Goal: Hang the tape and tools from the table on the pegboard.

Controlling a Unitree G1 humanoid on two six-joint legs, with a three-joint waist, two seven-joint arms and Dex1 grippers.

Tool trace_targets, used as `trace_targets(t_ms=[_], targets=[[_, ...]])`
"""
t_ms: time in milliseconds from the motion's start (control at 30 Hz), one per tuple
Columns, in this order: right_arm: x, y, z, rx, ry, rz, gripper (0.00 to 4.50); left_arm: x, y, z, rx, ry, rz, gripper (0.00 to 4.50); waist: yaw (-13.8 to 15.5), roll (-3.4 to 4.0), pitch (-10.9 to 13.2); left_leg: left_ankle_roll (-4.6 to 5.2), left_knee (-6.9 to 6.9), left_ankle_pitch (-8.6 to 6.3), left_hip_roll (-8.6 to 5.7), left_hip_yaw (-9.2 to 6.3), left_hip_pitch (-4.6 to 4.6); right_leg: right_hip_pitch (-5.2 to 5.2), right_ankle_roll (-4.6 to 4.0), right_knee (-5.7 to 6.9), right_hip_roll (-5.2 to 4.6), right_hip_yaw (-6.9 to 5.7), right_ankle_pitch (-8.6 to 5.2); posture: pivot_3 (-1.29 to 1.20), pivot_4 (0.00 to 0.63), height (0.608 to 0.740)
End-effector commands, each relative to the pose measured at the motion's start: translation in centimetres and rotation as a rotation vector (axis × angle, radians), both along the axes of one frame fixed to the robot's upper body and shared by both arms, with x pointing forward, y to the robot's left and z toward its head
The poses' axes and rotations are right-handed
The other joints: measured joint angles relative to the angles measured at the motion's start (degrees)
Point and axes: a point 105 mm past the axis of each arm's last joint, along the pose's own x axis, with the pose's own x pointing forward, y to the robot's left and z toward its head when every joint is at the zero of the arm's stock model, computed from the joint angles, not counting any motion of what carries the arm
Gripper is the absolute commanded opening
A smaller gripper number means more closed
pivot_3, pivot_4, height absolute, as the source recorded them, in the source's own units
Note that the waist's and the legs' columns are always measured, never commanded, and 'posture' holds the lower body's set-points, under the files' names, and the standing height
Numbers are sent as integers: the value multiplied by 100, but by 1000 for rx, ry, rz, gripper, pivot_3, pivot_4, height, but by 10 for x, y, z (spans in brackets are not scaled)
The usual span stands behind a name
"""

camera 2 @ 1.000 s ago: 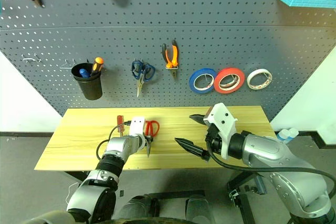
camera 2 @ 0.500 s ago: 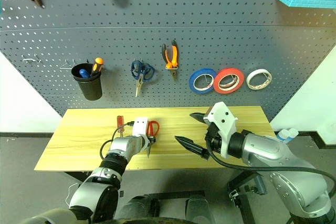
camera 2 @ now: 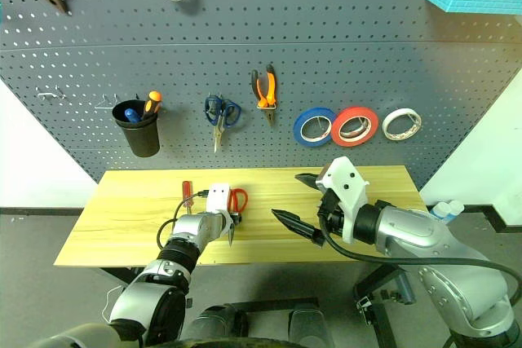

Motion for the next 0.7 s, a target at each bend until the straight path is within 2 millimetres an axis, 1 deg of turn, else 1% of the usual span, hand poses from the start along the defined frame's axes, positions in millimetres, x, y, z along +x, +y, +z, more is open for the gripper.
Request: trace_targets(t_ms=[33,100,300,333,700], targets=[[-2,3,11,2,-59,14,4494,0,1,-2,-4,10,10,3616,0,0,-1,0,0,0,0,0,0,0,0,0,0,0,0,-229,0,680],[-1,3,11,2,-62,12,4500,0,1,-2,-4,11,10,3192,0,2,-3,0,0,0,0,0,0,0,0,0,0,0,0,-228,0,680],[-1,5,13,2,-75,16,4500,1,1,-2,-6,7,9,1273,6,3,-6,0,1,0,0,0,0,3,0,-1,0,0,0,-227,0,680],[0,6,13,2,-75,15,4500,1,1,-2,-5,7,9,1103,4,4,-6,1,1,0,0,0,0,3,0,-1,0,0,0,-227,0,680],[5,7,14,-1,-90,19,4500,8,2,6,4,-35,-7,1106,4,4,-6,2,1,0,0,0,1,3,2,-2,0,0,1,-215,0,680]])
